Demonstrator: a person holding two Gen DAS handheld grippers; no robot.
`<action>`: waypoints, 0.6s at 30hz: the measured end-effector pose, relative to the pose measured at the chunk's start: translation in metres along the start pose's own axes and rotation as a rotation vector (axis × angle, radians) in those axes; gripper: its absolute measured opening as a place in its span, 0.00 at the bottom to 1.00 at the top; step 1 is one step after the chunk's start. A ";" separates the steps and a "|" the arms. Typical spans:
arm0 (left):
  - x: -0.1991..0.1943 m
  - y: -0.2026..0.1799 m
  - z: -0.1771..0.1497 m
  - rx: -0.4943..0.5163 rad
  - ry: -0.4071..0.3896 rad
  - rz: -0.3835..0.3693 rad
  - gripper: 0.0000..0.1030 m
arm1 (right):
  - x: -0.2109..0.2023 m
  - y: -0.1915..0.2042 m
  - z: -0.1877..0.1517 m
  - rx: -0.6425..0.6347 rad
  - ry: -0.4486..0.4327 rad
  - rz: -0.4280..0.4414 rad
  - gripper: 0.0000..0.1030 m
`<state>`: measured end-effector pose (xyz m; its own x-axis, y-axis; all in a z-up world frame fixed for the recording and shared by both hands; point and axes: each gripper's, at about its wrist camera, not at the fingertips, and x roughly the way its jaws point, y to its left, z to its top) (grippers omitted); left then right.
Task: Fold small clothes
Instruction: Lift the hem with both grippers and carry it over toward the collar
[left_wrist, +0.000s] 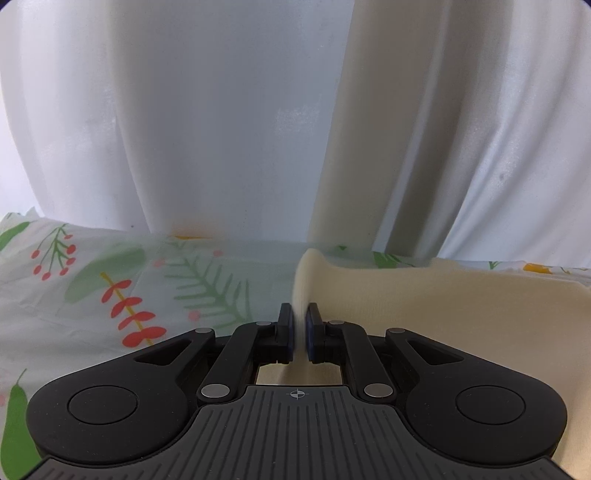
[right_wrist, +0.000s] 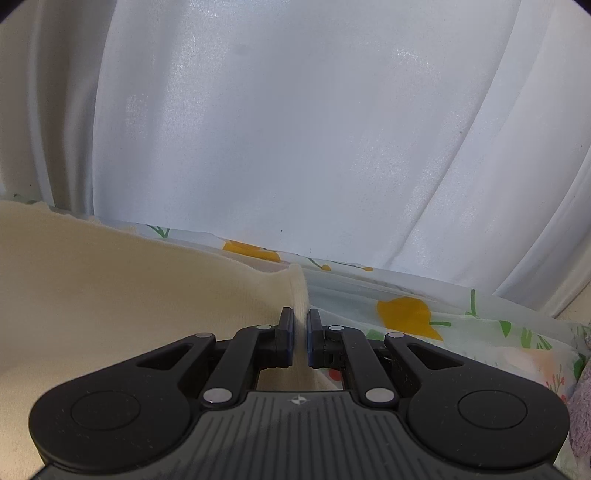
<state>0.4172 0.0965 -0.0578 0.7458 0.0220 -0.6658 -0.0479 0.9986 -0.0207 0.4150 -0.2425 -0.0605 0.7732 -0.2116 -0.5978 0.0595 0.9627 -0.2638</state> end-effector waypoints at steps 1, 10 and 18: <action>0.001 0.000 -0.001 0.003 -0.003 0.001 0.09 | 0.002 0.002 -0.003 -0.003 0.007 -0.004 0.06; 0.013 0.015 -0.012 -0.070 -0.048 0.026 0.57 | 0.014 -0.004 -0.013 0.039 -0.005 -0.012 0.10; -0.002 0.039 -0.011 -0.153 -0.008 0.036 0.74 | -0.002 -0.040 -0.015 0.229 0.016 -0.044 0.50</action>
<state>0.4069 0.1349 -0.0652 0.7471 0.0589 -0.6621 -0.1753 0.9783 -0.1108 0.4013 -0.2827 -0.0603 0.7566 -0.2555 -0.6020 0.2365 0.9651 -0.1123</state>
